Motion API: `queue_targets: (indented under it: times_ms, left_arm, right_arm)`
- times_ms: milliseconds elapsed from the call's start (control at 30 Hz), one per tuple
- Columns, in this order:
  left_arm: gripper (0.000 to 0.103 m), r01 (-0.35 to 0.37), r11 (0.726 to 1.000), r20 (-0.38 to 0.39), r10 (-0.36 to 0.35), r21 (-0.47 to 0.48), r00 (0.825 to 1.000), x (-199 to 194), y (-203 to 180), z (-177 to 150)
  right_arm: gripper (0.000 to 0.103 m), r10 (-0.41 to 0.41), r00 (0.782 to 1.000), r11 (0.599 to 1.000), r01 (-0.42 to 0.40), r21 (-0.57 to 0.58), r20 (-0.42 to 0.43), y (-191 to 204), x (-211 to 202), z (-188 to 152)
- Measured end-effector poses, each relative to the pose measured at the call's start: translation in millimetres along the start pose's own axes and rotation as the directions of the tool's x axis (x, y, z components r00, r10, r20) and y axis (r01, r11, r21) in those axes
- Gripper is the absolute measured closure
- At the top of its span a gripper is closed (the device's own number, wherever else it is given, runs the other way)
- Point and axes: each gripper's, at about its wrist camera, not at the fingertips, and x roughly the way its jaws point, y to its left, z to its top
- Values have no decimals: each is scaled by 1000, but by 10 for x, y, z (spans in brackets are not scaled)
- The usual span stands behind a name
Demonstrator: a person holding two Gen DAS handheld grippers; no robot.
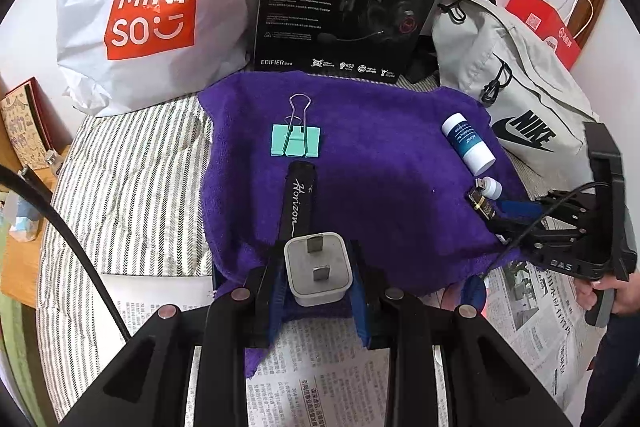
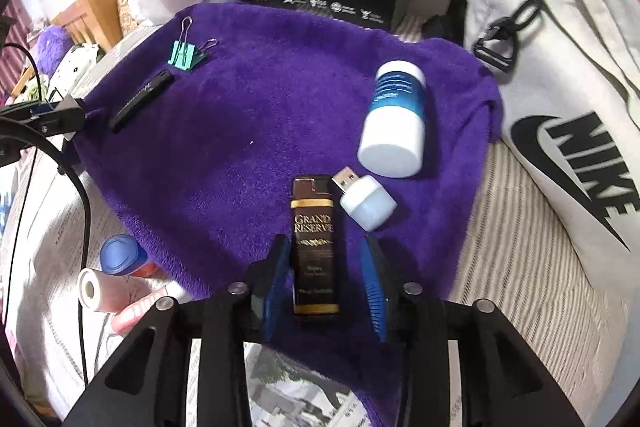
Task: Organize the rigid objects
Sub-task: 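Carry the Grand Reserve box onto the towel and open the right gripper while the left carries the charger, then lower the white charger onto the towel beside the clip and open the left gripper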
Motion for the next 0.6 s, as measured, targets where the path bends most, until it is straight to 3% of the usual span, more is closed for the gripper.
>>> queue_targets:
  times_ms: [133,600]
  left_arm:
    - [76,25,1000,-35,-26,-5,999,101,7,82]
    - [76,19,999,-37,-18,43,999,344,-243,326]
  right_arm:
    - [56,18,1000,999,-19,45,22,-52,-163,-71]
    - [55,17,992,982,-39,184,121,-161,-525,-332]
